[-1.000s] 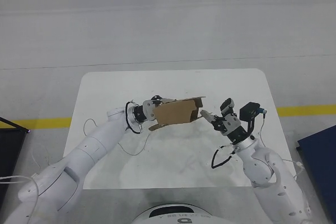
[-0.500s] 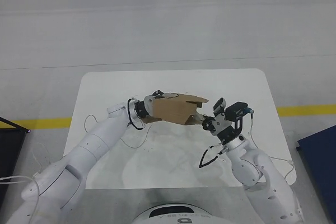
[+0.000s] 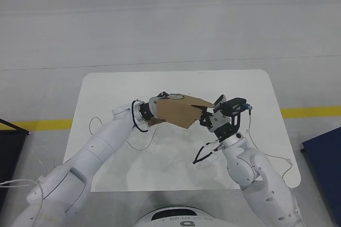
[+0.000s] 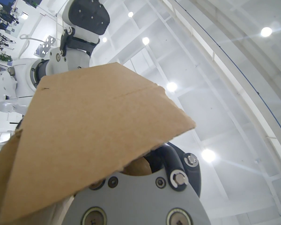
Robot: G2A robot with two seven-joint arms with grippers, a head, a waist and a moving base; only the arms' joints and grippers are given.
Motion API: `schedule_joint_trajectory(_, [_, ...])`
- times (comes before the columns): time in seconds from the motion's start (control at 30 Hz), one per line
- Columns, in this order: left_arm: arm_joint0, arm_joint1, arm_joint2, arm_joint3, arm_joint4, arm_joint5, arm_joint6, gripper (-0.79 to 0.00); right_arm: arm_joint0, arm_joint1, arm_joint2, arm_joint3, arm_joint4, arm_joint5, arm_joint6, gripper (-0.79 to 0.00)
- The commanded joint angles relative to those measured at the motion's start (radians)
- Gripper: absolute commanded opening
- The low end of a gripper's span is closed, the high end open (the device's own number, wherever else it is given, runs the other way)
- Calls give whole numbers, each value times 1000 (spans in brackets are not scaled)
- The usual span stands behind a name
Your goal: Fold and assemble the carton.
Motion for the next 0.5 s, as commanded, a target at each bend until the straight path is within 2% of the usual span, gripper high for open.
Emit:
schedule_joint_trajectory(0.0, [2,-6,-4,2,-7,7,-6,-785,9,-4,-12,-2,-4,19,-7,0])
schedule_joint_trajectory(0.27, [5,-29,-23,23,-26,37,-30,-785,32,-16,-60,-4,-62,83,-47,0])
schedule_joint_trajectory(0.37, [6,-34,-35,34,-34,49,-41,-785,29,-21,-73,0,-112,124,-105,0])
schedule_joint_trajectory(0.47, [11,-39,-50,42,-55,67,-50,-785,20,-28,-92,17,-216,197,-225,0])
